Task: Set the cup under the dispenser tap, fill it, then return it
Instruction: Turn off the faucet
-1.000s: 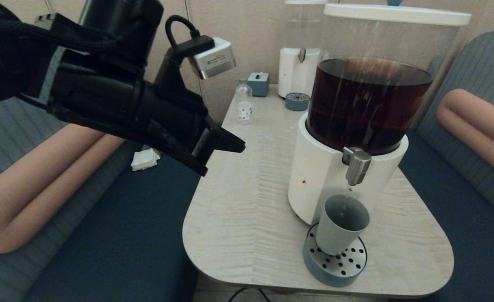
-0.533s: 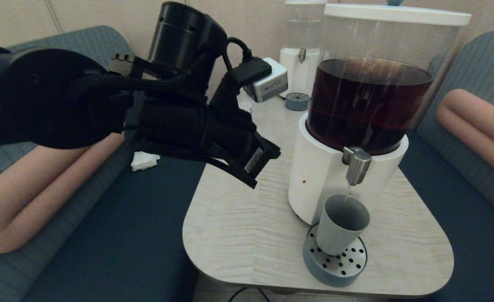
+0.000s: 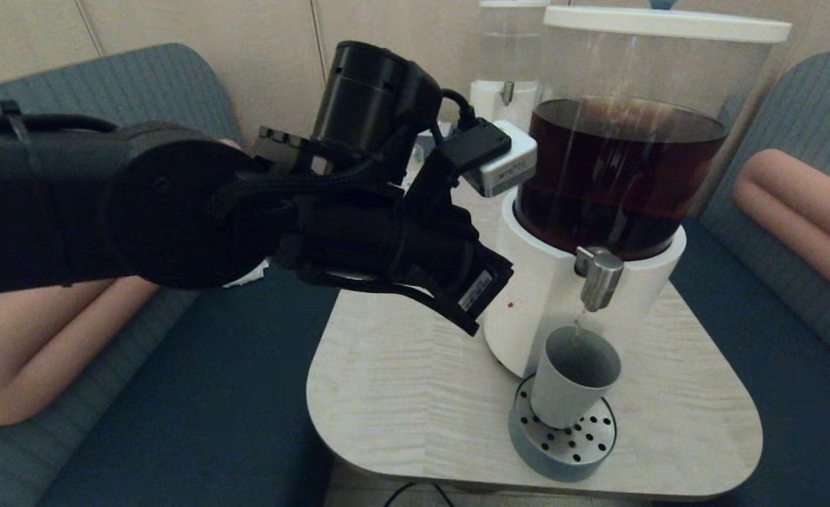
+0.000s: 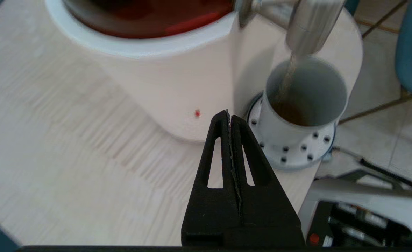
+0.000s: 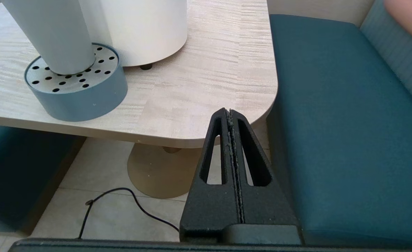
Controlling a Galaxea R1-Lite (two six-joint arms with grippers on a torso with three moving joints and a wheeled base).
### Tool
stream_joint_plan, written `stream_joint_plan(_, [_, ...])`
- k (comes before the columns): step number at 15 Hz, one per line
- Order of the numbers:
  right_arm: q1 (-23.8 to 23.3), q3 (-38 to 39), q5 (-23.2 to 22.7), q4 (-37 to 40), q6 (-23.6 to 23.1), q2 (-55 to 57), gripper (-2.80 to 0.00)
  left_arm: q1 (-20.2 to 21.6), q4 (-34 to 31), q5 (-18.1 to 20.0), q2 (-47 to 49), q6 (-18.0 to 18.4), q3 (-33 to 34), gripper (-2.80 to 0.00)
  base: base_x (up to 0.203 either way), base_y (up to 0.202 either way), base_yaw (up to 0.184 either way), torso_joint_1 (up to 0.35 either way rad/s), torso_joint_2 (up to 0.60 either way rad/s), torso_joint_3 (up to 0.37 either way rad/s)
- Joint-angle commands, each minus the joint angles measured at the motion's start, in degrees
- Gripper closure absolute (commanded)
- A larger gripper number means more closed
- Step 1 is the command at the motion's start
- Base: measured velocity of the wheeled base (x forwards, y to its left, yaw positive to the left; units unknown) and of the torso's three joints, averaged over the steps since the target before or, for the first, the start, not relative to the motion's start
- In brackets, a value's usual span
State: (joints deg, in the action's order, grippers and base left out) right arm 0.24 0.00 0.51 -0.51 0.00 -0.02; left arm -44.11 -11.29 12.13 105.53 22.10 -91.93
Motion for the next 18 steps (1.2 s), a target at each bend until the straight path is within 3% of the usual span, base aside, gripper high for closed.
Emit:
stream_joint_plan(1, [0.0, 0.0, 0.0, 0.0, 0.0, -0.1, 0.0, -1.2, 1.0, 0.0, 0.8, 0.0, -0.1, 0.0, 0.0, 0.0, 0.0, 0.0, 0.0, 0.0])
stream_joint_plan(6, [0.0, 0.0, 0.0, 0.0, 0.0, -0.1, 0.0, -4.2, 2.2, -0.3, 1.3, -0.1, 0.3, 0.0, 0.0, 0.0, 0.0, 0.0, 0.0, 0.0])
stream_joint_plan(18, [0.0, 0.0, 0.0, 0.0, 0.0, -0.1, 0.0, -4.6, 6.1, -1.5, 6.4, -0.9, -3.1, 0.0, 0.0, 0.0, 0.0, 0.0, 0.0, 0.0])
